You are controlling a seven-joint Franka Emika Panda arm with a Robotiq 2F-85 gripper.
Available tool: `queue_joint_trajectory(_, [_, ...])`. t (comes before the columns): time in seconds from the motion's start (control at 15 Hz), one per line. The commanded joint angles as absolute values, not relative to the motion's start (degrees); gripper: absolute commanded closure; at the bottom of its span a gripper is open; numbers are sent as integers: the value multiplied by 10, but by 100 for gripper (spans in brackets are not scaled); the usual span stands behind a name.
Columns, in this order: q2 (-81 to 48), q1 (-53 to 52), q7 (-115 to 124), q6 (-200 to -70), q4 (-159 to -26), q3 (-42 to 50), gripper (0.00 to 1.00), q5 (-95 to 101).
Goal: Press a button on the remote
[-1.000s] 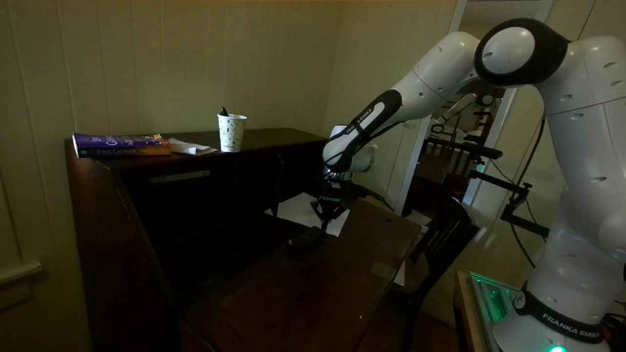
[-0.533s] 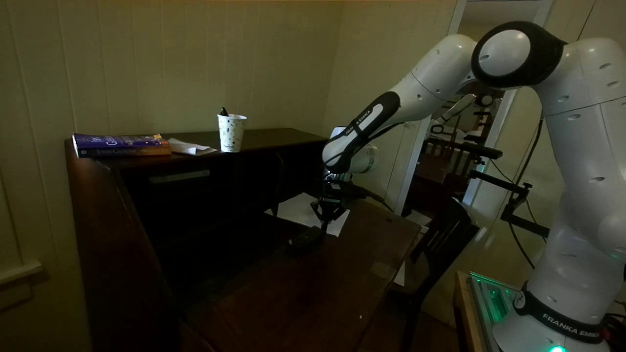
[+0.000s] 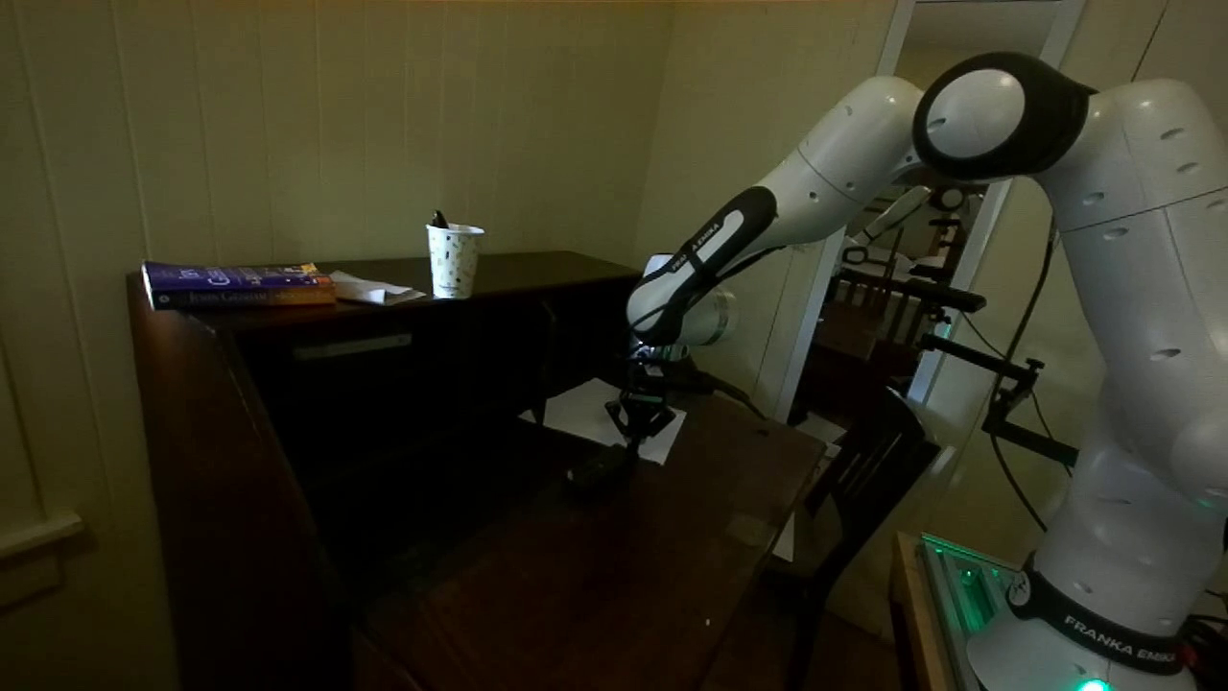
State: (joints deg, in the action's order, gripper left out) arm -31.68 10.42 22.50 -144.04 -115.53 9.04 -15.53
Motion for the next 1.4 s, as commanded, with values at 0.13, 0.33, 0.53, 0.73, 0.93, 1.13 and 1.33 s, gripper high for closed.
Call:
queue_joint_trajectory(0.13, [-343, 119, 207, -1416, -1122, 79, 100, -179])
queue_joint_trajectory(0.33, [-343, 123, 205, -1414, -1120, 76, 100, -185])
queue_joint_trajectory(0.53, [-344, 133, 196, -1406, -1116, 70, 100, -200])
queue_joint_trajectory(0.73, [-360, 156, 172, -1391, -1104, 52, 100, -236])
queue_joint_trajectory(0.93, [-386, 182, 142, -1366, -1081, 36, 100, -278])
queue_joint_trajectory(1.13, [-381, 187, 132, -1353, -1075, 39, 100, -292])
queue_joint_trajectory(1.33, [-344, 172, 137, -1365, -1103, 50, 100, -280])
